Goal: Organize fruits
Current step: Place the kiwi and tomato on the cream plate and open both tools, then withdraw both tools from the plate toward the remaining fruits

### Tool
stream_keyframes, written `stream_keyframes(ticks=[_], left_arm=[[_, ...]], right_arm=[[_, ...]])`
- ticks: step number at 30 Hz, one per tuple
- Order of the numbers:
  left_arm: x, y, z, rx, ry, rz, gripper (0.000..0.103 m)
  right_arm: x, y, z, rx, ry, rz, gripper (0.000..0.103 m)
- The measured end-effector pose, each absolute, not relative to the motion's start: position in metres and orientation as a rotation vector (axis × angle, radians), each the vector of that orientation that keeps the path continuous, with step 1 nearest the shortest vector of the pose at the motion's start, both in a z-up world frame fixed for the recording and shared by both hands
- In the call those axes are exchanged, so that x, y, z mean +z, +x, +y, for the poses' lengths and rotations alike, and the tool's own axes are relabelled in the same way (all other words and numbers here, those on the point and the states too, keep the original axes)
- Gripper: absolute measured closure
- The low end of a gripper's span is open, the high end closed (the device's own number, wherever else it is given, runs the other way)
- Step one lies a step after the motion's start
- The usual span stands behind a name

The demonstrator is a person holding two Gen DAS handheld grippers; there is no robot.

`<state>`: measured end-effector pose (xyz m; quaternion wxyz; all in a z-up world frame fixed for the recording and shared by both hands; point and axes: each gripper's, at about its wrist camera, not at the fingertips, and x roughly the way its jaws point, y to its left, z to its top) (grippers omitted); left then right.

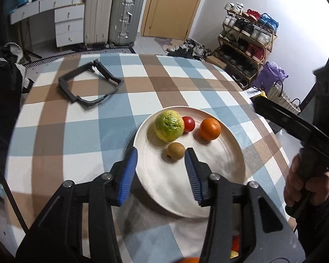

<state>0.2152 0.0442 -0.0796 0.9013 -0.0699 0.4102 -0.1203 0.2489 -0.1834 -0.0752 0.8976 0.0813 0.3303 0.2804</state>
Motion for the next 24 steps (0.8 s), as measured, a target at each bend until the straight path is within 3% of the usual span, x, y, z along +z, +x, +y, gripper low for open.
stream_keyframes(ticks=[3,11,17,21,24], left_arm=[[-0.067,0.195,0.041,-0.228,-0.162,0.831,0.047],[-0.035,0.139,0.022,-0.181,-0.116,0.753,0.018],[-0.027,0.097,0.012,-0.146,-0.093,0.754,0.014],[-0.028,0.074,0.007,-0.135,-0.081,0.742,0.004],[-0.027,0.054,0.004,-0.137,-0.069,0.716,0.002]], right_arm=[[-0.062,0.219,-0.193,0.565,0.164,0.628,0.019],[-0.037,0.144,-0.206,0.543,0.138,0.539,0.006],[-0.029,0.094,-0.215,0.547,0.129,0.483,0.002],[-0.029,0.063,-0.218,0.541,0.119,0.462,0.001],[-0.030,0.047,-0.220,0.534,0.115,0.457,0.001]])
